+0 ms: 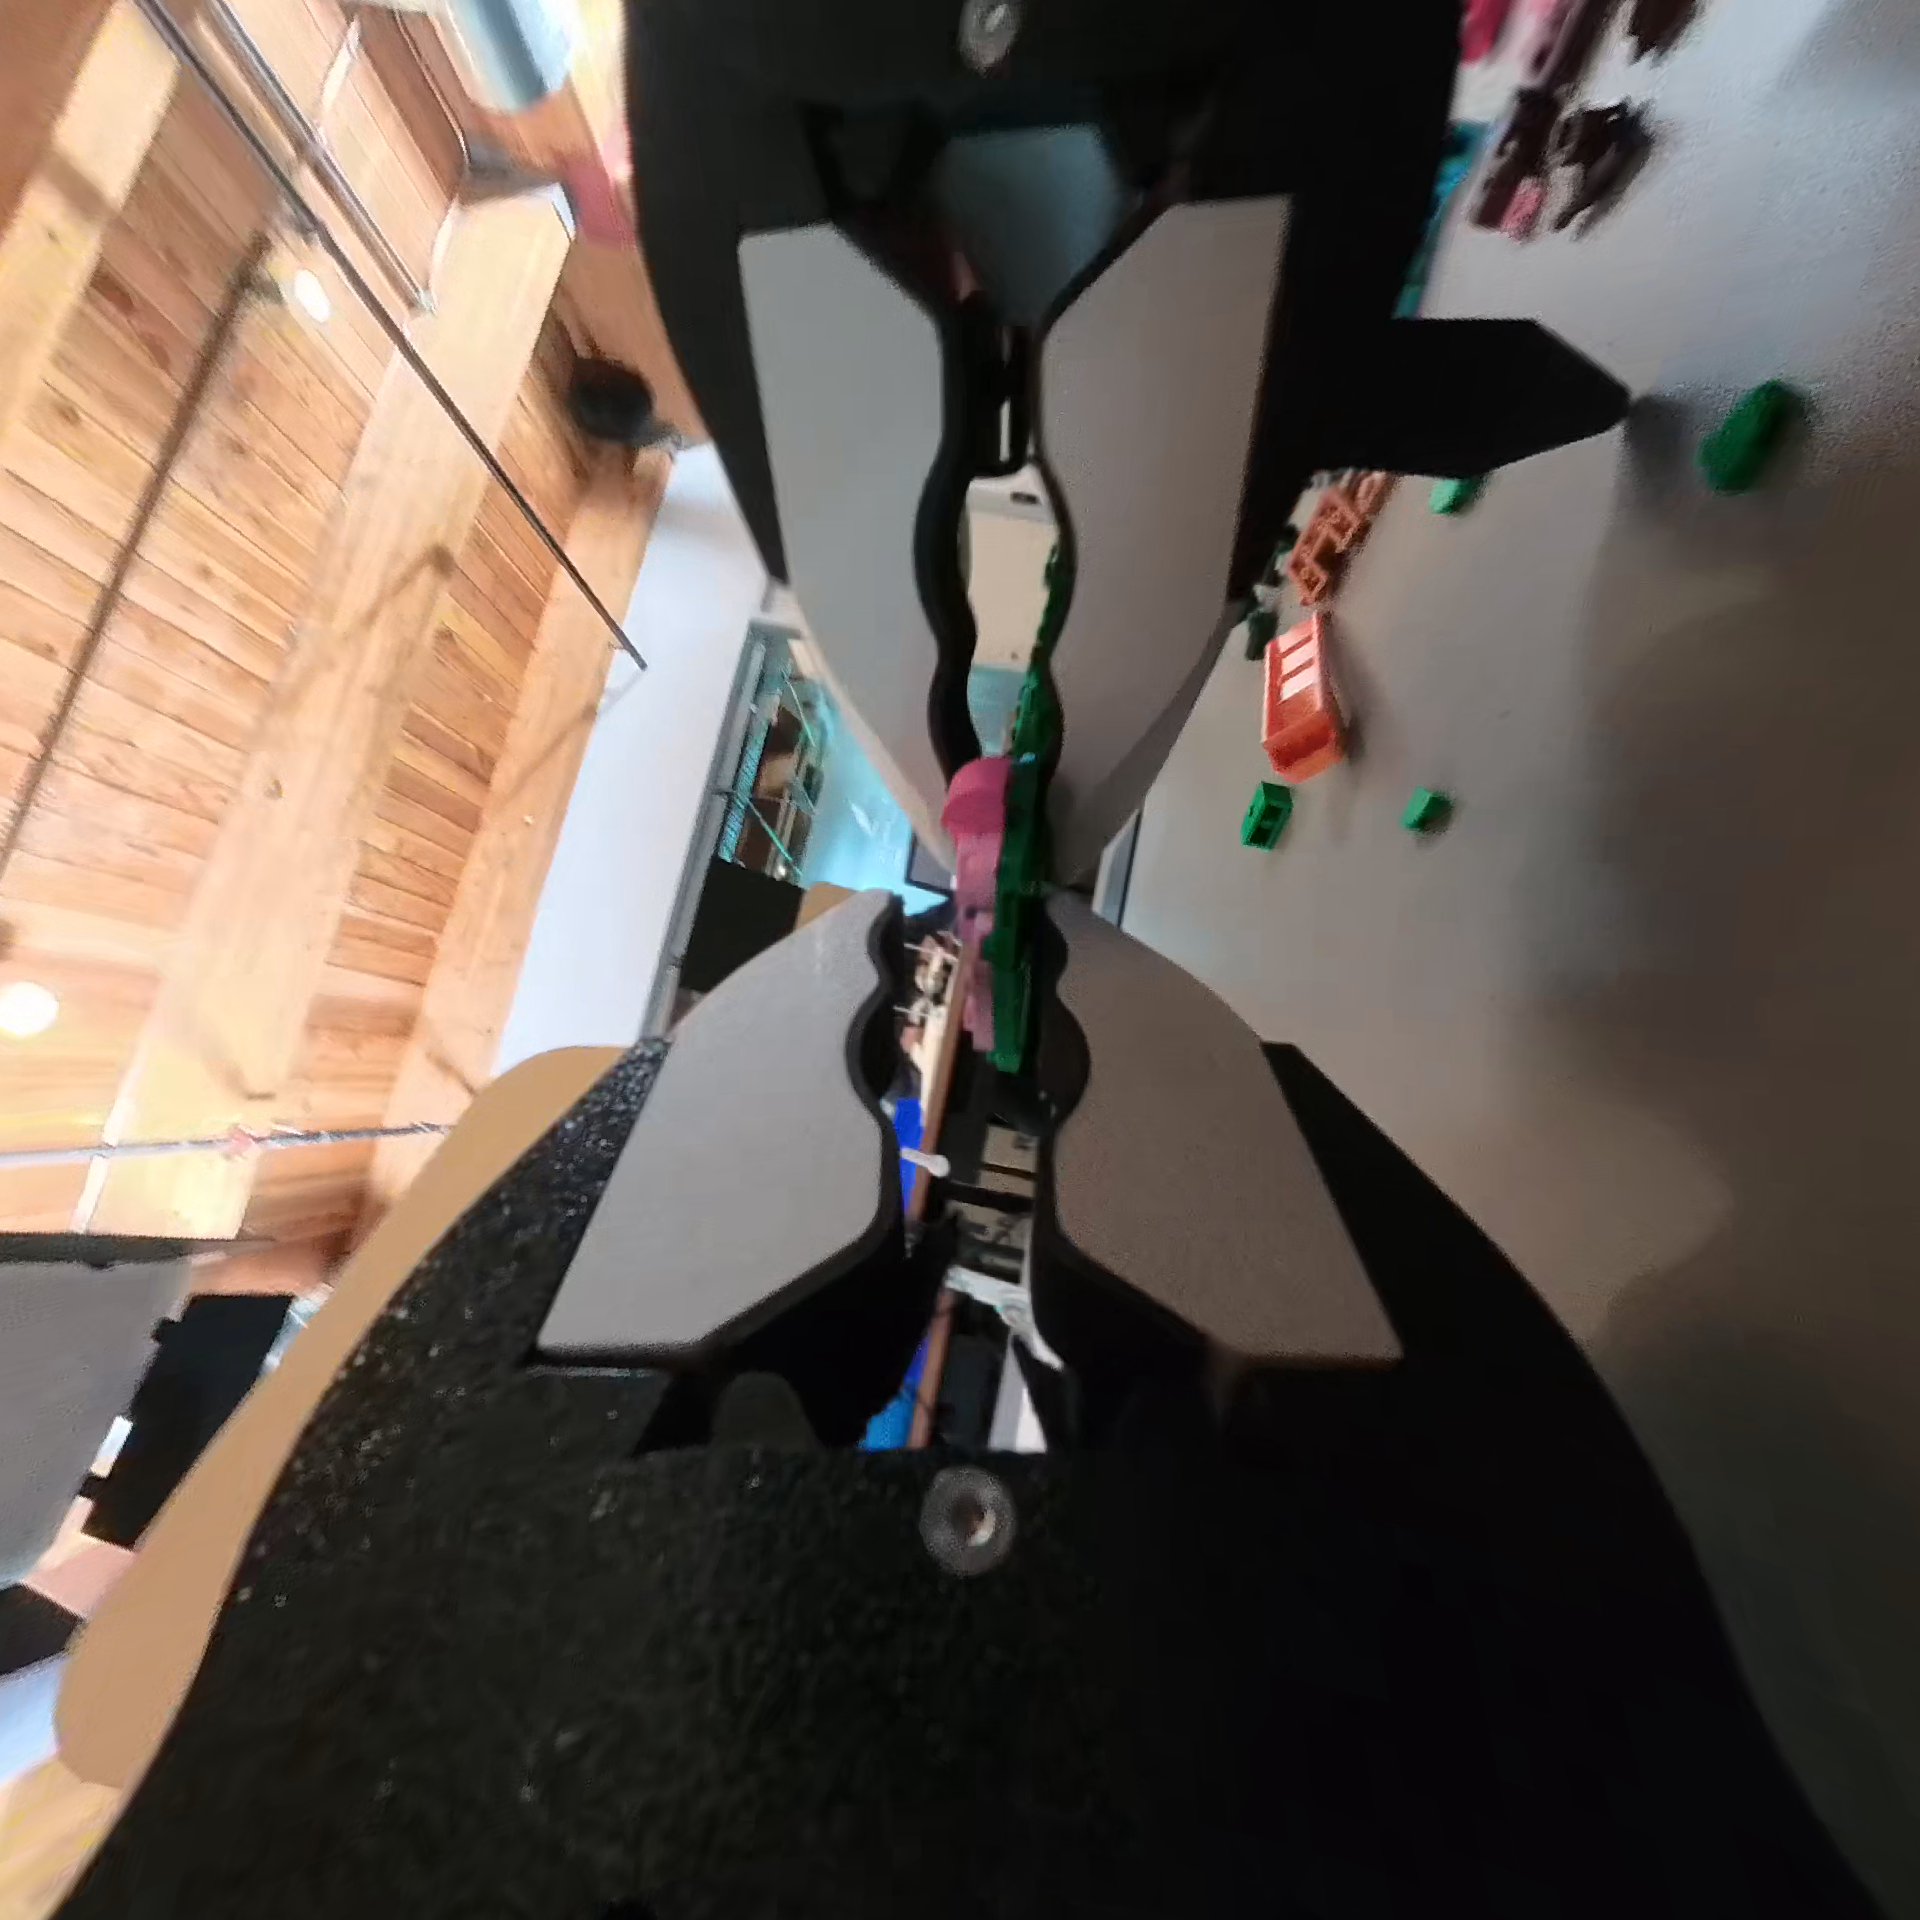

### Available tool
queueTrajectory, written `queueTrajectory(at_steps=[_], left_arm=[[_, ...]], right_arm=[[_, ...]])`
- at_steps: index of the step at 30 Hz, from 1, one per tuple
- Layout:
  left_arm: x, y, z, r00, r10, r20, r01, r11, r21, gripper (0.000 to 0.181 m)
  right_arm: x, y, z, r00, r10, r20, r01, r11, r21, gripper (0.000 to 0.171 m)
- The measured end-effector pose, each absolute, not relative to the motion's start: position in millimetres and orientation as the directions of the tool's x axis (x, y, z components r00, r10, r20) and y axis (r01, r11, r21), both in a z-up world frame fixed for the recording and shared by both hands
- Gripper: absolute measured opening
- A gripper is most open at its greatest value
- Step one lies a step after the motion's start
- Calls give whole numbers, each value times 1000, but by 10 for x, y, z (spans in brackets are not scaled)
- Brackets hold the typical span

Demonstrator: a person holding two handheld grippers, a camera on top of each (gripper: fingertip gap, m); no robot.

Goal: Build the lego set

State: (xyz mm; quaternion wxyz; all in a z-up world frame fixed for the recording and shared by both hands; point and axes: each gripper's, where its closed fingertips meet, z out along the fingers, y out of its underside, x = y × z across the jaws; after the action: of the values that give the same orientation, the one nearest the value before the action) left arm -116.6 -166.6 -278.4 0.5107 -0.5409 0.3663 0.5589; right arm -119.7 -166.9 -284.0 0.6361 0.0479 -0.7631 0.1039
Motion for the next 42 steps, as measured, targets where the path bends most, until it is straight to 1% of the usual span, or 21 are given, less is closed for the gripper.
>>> queueTrajectory(at_steps=[2,4,6,11,14,19,23,27,29,30,32,33,37,40,42], left_arm=[[-1141,-1664,-2819,44,158,-986,-973,-215,-78,13],[-1151,-1667,-2813,19,157,-987,-973,-225,-54,14],[-1155,-1667,-2840,40,132,-991,-971,-229,-69,13],[-1158,-1657,-2923,95,44,-994,-963,-247,-103,10],[-1183,-1646,-2975,104,5,-995,-953,-284,-101,10],[-1222,-1644,-3036,121,-35,-992,-943,-316,-103,10],[-1187,-1637,-3061,124,-47,-991,-951,-290,-105,10],[-1174,-1624,-2997,137,19,-990,-959,-248,-137,12],[-1229,-1621,-2952,81,65,-995,-954,-284,-96,27],[-1249,-1619,-2957,70,66,-995,-951,-297,-86,26],[-1221,-1627,-2967,72,56,-996,-957,-279,-85,15],[-1210,-1636,-2953,69,56,-996,-960,-269,-82,13],[-1173,-1661,-2934,126,31,-992,-960,-249,-130,9],[-1160,-1671,-2903,100,44,-994,-961,-253,-108,8],[-1150,-1675,-2888,107,48,-993,-961,-249,-116,8]], right_arm=[[-1192,-1689,-2836,-189,71,979,-212,971,-111,11],[-1196,-1687,-2835,-191,78,978,-212,970,-119,11],[-1199,-1687,-2856,-203,79,976,-211,970,-123,11],[-1199,-1673,-2915,-222,11,975,-190,980,-55,11],[-1215,-1650,-2958,-231,-35,972,-143,990,2,11],[-1246,-1627,-3018,-257,-46,965,-75,997,27,12],[-1223,-1626,-3039,-276,-23,961,-107,994,-7,11],[-1225,-1619,-3000,-290,57,955,-121,988,-96,11],[-1215,-1614,-3006,-307,101,946,-135,980,-148,11],[-1205,-1617,-3008,-312,113,943,-145,976,-165,11],[-1195,-1627,-2980,-315,152,937,-158,965,-210,11],[-1185,-1636,-2964,-317,159,935,-168,961,-221,11],[-1152,-1670,-2923,-291,140,946,-201,958,-204,12],[-1140,-1670,-2905,-295,164,941,-201,953,-229,14],[-1133,-1673,-2899,-295,182,938,-204,947,-248,16]])
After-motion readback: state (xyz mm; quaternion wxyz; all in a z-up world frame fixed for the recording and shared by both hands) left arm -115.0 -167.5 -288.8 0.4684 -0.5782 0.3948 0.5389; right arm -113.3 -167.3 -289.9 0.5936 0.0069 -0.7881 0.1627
